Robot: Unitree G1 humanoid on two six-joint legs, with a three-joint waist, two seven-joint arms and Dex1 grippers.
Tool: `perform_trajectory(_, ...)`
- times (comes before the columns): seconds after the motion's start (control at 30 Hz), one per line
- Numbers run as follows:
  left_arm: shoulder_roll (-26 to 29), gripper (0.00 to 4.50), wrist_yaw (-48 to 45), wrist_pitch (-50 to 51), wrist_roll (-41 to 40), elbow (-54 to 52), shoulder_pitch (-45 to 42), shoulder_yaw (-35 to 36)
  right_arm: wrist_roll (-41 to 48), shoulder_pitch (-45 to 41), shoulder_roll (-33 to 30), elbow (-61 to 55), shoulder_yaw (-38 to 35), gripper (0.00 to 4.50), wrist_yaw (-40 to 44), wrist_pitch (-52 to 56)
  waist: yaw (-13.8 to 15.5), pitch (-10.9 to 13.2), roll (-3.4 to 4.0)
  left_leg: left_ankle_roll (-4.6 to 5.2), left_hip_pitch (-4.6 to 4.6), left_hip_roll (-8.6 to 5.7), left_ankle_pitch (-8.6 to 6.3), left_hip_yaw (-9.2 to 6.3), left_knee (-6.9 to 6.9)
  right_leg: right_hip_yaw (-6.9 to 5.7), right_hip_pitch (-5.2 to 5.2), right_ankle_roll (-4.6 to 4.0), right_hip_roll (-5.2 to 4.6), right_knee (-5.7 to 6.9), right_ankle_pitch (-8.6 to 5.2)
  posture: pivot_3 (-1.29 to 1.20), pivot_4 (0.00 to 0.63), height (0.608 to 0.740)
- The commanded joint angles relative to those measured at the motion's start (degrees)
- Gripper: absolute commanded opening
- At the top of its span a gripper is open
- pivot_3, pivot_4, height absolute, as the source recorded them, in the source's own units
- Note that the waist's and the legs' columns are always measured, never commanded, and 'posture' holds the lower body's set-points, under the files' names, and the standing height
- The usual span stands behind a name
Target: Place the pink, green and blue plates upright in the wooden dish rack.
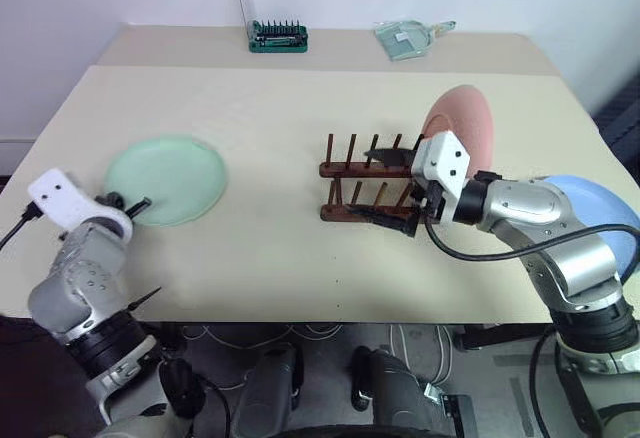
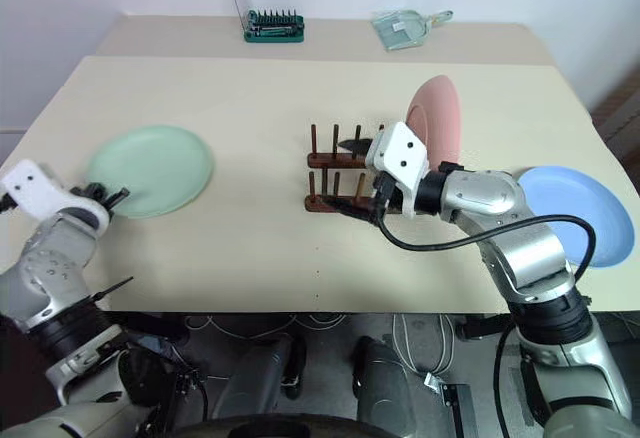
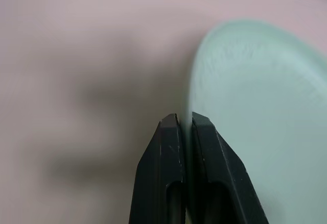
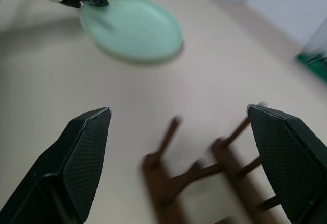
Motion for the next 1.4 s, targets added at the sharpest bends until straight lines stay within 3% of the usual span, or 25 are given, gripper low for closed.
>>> perform_trajectory(0.03,4.43,0.03,-1.43,-11.71,6.29,-7.96,-2.49,-10.83,-4.79,-2.33,0.76,-1.76,1.42,4.37,-0.84,-4.84,-0.04,0.0,-0.01,0.0,-0.01,0.0,0.0,0.02,0.0,0.0,-0.01,-0.01,0.04,0.0,0.0,0.0,0.15,0.74)
perform_trajectory(0.23,4.58,0.03,-1.73,-15.78,11.22,-12.16,-6.4,-24.31,-13.34,-5.68,3.05,-0.01,5.06,4.37,-2.23,-12.34,-0.02,0.0,0.0,0.14,0.03,0.0,0.04,0.27,-0.02,0.17,-0.03,0.05,0.07,-0.01,0.03,0.0,0.15,0.74)
perform_trajectory(0.43,-2.12,0.03,-0.99,-13.07,9.08,-14.32,-12.01,-30.16,-28.2,-10.99,5.9,8.49,10.52,4.37,-7.68,-25.03,-0.21,0.0,0.0,0.21,0.03,0.02,0.1,0.29,-0.01,0.2,-0.07,0.08,0.2,0.01,0.05,0.0,0.15,0.74)
perform_trajectory(0.83,-5.3,0.03,-3.35,-7.52,3.63,-17.81,-13.59,-29.92,-39.61,-13.83,9.71,17.97,14.17,4.37,-10.02,-35.02,-0.2,0.0,0.0,0.23,0.05,0.03,0.13,0.35,0.03,0.29,-0.07,0.17,0.25,0.04,0.11,0.0,0.15,0.74)
perform_trajectory(0.93,-5.6,0.0,-3.32,-6.19,2.79,-18.76,-13.06,-30.11,-41.4,-14.4,10.54,19.53,14.23,3.53,-11.0,-36.18,-0.25,0.0,0.0,0.23,0.05,0.03,0.13,0.35,0.03,0.3,-0.07,0.17,0.25,0.03,0.11,0.0,0.15,0.74)
perform_trajectory(1.17,-5.88,0.0,-2.96,-4.72,2.16,-18.95,-13.04,-29.6,-42.58,-14.79,11.65,20.26,13.52,0.04,-11.44,-37.41,-0.25,0.0,0.0,0.23,0.06,0.03,0.13,0.35,0.03,0.33,-0.07,0.17,0.28,0.04,0.11,0.0,0.15,0.74)
perform_trajectory(1.3,-7.02,0.0,-2.72,-4.71,0.88,-18.73,-13.14,-28.35,-42.93,-14.68,11.79,20.31,13.35,0.04,-11.41,-37.71,-0.24,0.0,0.0,0.22,0.07,0.04,0.13,0.36,0.03,0.36,-0.07,0.17,0.29,0.05,0.11,0.0,0.15,0.74)
perform_trajectory(1.4,-8.3,1.05,-1.97,-5.26,-0.22,-18.41,-13.15,-26.08,-43.73,-14.6,11.76,20.13,13.17,0.0,-12.01,-37.92,-0.24,0.0,0.0,0.22,0.07,0.04,0.13,0.36,0.03,0.37,-0.06,0.17,0.29,0.04,0.11,0.0,0.15,0.74)
